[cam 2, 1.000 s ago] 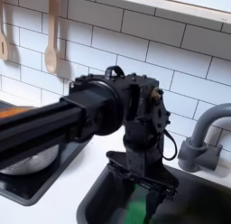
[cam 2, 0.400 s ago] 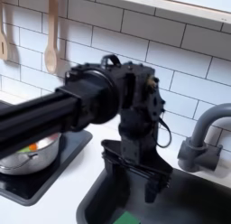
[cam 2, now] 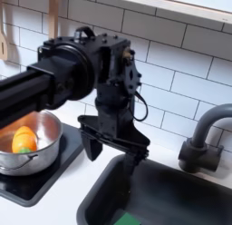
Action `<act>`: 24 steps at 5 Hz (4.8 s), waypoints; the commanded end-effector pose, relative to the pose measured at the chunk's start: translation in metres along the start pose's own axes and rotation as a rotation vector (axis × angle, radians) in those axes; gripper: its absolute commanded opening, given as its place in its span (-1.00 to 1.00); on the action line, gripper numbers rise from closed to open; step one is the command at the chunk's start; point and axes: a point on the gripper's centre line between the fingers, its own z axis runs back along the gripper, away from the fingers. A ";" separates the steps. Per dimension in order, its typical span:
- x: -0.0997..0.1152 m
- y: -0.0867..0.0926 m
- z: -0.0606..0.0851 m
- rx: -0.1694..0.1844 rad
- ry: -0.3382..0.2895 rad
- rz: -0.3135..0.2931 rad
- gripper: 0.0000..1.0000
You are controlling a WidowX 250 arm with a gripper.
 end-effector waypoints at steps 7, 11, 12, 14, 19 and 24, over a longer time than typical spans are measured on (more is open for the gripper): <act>-0.003 0.078 0.021 0.095 -0.029 0.158 1.00; -0.021 0.074 -0.014 0.080 0.055 0.120 1.00; -0.023 0.073 -0.020 0.071 0.066 0.116 1.00; -0.021 0.072 -0.023 0.051 0.073 0.123 -1.00; -0.019 0.037 -0.025 -0.019 0.074 0.040 -1.00; -0.037 -0.001 -0.021 -0.071 0.107 -0.035 -1.00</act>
